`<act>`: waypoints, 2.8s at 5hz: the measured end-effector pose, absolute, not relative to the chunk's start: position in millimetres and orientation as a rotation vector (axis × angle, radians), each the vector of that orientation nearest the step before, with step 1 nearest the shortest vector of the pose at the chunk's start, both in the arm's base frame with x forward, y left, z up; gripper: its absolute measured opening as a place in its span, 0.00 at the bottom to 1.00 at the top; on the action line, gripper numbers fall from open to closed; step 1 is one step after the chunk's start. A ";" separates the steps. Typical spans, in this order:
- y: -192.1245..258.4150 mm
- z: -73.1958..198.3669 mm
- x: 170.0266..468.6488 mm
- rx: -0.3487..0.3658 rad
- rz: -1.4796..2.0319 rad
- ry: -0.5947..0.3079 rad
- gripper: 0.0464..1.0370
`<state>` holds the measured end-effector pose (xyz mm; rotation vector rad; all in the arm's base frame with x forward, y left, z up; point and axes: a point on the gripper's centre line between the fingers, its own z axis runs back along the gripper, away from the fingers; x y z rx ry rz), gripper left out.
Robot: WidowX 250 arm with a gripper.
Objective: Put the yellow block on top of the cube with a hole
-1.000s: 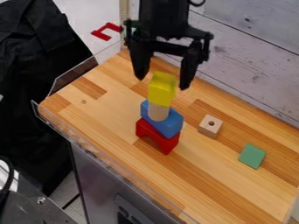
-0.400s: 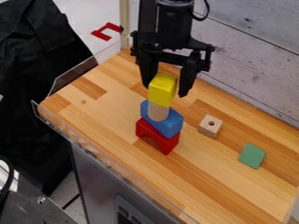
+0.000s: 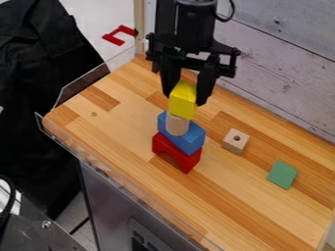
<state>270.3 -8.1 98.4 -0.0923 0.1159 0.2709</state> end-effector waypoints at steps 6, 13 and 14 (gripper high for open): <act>-52.0 64.2 339.1 -0.148 0.028 0.070 0.52; -63.6 14.0 331.0 -0.160 0.015 0.220 0.89; -58.3 14.9 331.6 -0.120 0.080 0.216 0.97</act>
